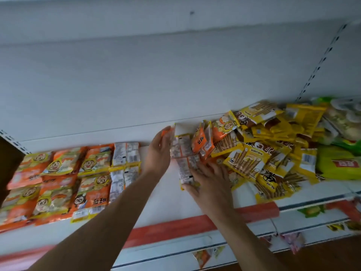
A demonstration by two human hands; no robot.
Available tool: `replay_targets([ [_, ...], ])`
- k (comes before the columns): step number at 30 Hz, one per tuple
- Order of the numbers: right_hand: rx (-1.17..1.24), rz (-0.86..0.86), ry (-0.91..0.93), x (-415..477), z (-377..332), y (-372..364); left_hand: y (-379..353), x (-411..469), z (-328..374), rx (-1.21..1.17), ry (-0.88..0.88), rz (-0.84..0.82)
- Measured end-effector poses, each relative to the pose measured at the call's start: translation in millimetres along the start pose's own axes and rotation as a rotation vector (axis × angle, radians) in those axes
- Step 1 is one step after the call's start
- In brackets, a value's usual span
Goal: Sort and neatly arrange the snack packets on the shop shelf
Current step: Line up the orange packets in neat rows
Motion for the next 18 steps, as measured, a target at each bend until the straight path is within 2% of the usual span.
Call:
replay_targets([
  [2,-0.021,-0.002,0.016,0,-6,0,7,-4,2,-0.233,0.153,0.034],
  [5,-0.060,-0.165,0.028,1,-18,-13,24,-15,5,-0.513,0.328,0.095],
  [7,-0.094,-0.238,0.014,3,-25,-21,36,-23,7,-0.621,0.385,0.088],
  [11,-0.114,-0.199,-0.043,6,-36,-18,53,-36,8,-0.723,0.436,-0.020],
  [16,-0.143,-0.048,-0.096,11,-52,-7,78,-51,16,-1.018,0.471,-0.136],
  [18,-0.154,-0.031,-0.169,12,-57,-4,89,-59,15,-0.979,0.473,-0.188],
])
Point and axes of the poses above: each hand's wrist, its own x-axis towards the middle knuckle, its own y-axis out of the back of the hand, z = x × y, the point moved 6 cm from there along x, towards the middle knuckle, and after that the axes turned 1 degree about y, right-handed, at the moved point
